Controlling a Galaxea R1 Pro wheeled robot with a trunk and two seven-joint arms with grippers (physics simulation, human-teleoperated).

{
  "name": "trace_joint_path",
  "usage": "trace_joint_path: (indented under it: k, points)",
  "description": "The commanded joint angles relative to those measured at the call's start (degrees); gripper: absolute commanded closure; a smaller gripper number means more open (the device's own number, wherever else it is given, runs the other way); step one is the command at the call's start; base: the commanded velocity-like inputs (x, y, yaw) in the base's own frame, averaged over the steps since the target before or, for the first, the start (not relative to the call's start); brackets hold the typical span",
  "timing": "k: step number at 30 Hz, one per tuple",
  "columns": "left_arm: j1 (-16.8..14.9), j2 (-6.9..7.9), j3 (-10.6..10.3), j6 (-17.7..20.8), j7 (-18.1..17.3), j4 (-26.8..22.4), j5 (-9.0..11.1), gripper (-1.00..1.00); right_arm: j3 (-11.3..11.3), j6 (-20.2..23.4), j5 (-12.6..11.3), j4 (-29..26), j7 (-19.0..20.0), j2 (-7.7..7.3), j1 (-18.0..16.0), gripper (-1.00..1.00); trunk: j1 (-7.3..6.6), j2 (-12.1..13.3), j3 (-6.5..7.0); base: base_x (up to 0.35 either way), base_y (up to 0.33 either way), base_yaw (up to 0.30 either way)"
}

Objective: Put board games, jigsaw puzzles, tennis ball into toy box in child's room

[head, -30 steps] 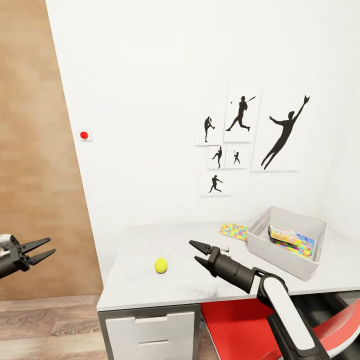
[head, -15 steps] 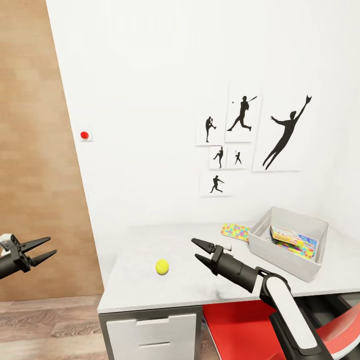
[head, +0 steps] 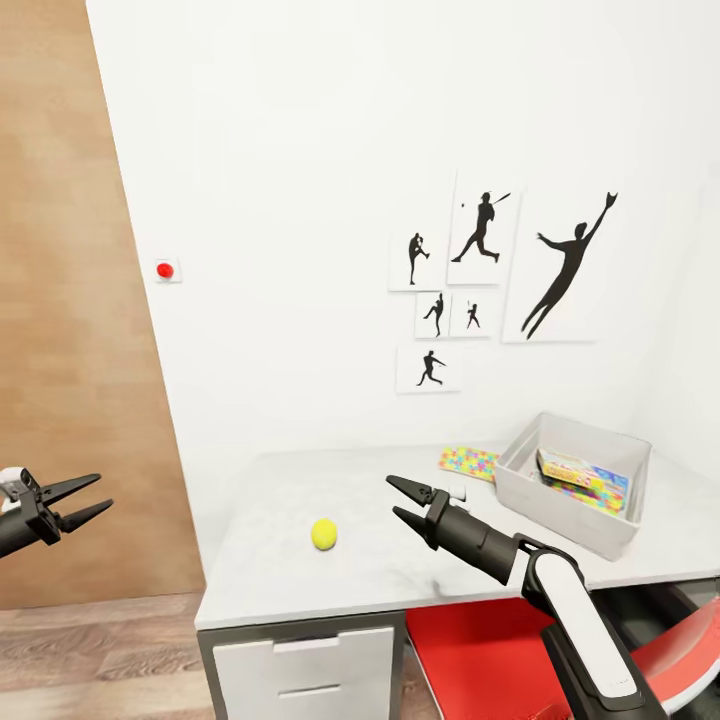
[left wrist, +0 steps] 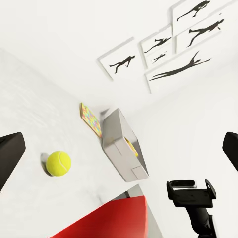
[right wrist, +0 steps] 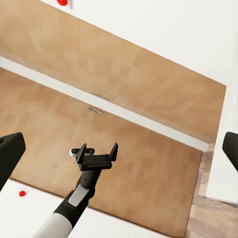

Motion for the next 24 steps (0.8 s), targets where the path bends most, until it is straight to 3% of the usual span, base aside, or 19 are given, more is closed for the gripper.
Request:
trace_joint_path:
  k: [1, 14, 24]
  points:
    - [-0.02, 0.02, -0.01, 0.61, -0.21, 0.01, 0.00, -1.00, 0.01, 0.13, 0.42, 0.02, 0.42, -0.02, -0.06, -1.00, 0.00, -0.05, -0.06, 0.000, 0.219, -0.203]
    - [0.01, 0.32, 0.00, 0.58, -0.21, 0.01, -0.02, -1.00, -0.03, 0.19, 0.41, 0.02, 0.43, -0.03, -0.06, -1.00, 0.00, -0.05, 0.15, 0.014, 0.119, -0.244]
    - [0.00, 0.40, 0.05, 0.61, -0.21, 0.05, 0.01, -1.00, -0.04, 0.11, 0.41, 0.02, 0.27, -0.03, -0.06, -1.00, 0.00, -0.05, 0.17, 0.091, 0.071, -0.055]
